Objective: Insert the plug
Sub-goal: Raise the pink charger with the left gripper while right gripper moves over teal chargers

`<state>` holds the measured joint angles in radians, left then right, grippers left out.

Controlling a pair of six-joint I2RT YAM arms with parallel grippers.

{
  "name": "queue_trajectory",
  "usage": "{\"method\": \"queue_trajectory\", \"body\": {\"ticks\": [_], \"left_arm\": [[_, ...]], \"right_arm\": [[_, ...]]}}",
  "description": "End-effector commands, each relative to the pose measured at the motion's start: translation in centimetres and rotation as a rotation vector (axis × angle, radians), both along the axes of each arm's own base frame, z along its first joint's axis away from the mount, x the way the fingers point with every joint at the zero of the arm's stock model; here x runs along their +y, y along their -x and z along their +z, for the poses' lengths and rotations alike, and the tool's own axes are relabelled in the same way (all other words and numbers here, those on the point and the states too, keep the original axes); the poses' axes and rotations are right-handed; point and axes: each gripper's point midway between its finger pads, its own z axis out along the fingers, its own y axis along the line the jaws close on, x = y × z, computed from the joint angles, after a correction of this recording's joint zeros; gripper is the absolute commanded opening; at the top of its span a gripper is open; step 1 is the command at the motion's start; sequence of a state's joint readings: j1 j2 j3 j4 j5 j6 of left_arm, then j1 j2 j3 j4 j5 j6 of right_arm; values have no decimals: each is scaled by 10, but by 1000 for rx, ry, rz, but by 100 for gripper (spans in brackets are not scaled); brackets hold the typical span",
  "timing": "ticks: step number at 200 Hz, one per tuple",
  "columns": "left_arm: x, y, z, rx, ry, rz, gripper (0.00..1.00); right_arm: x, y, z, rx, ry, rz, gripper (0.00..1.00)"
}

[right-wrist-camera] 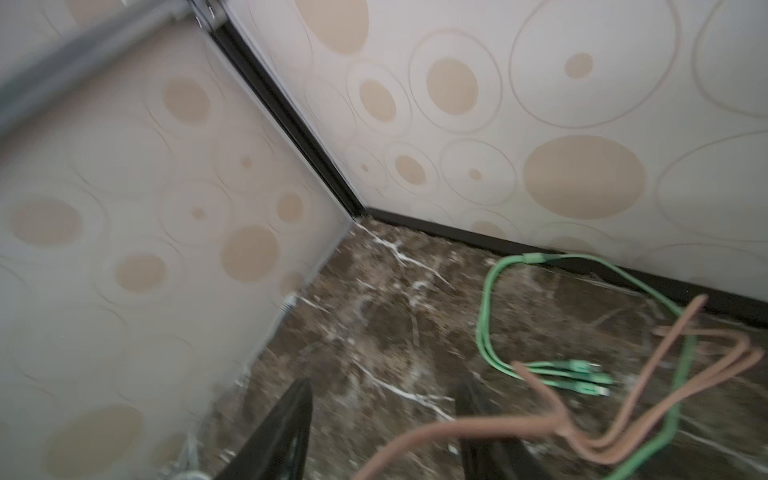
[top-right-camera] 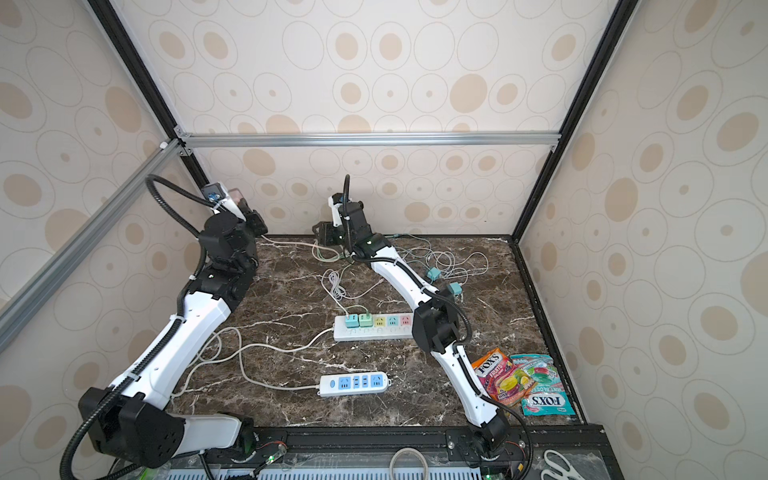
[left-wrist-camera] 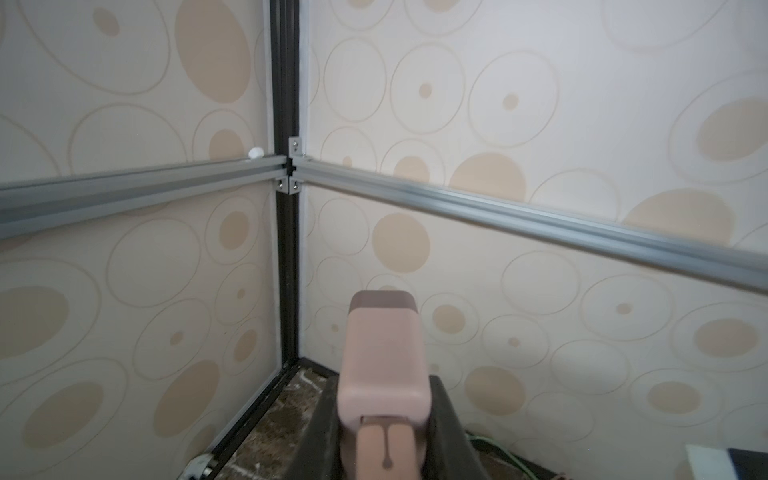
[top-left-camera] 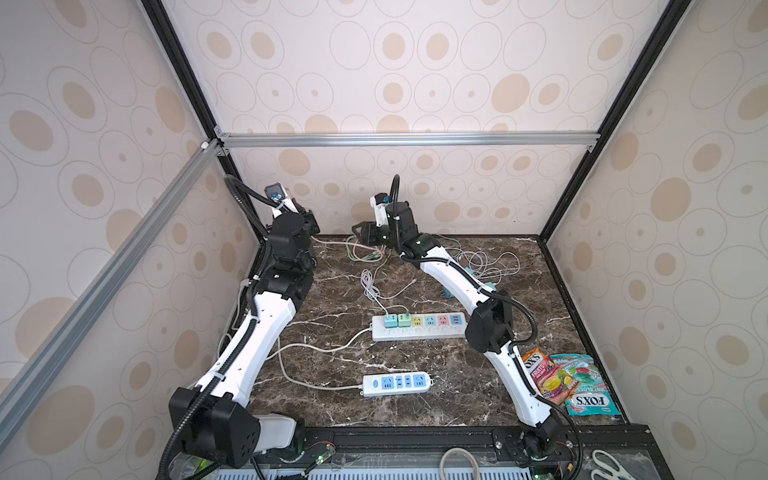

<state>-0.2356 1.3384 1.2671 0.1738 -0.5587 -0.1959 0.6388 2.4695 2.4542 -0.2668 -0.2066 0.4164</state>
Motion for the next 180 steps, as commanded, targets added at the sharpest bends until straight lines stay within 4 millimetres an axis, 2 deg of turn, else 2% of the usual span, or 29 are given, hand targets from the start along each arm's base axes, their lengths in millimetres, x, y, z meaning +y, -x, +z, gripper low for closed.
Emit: {"method": "queue_trajectory", "body": {"ticks": [1,5,10,23,45,74,111,145,180], "left_arm": [[18,4,-24,87,-58,125,0],[17,3,-26,94,-62,125,0],[16,1,-29,102,-64,119,0],[11,-7,-37,129,-70,89,0],[-8,-24,-51,188,-77,-15,0],[-42,-39,-71,244,-89,-179,0],[-65,-50,-88,323,-104,-253,0],[-122,-57,-97,371,-177,-483,0],[-162,-59,-107,418,-259,-589,0]], "right_arm": [[-46,9,2,27,129,-11,72],[-52,11,3,33,137,-5,76],[-61,15,-9,61,161,3,80],[-81,25,-14,84,204,17,89],[-120,41,-13,50,320,-30,100],[-161,63,-6,-15,435,-107,100],[-201,91,-2,-69,463,-214,100],[-240,110,-9,-87,499,-348,100],[-267,125,-9,-131,518,-432,100]]}}
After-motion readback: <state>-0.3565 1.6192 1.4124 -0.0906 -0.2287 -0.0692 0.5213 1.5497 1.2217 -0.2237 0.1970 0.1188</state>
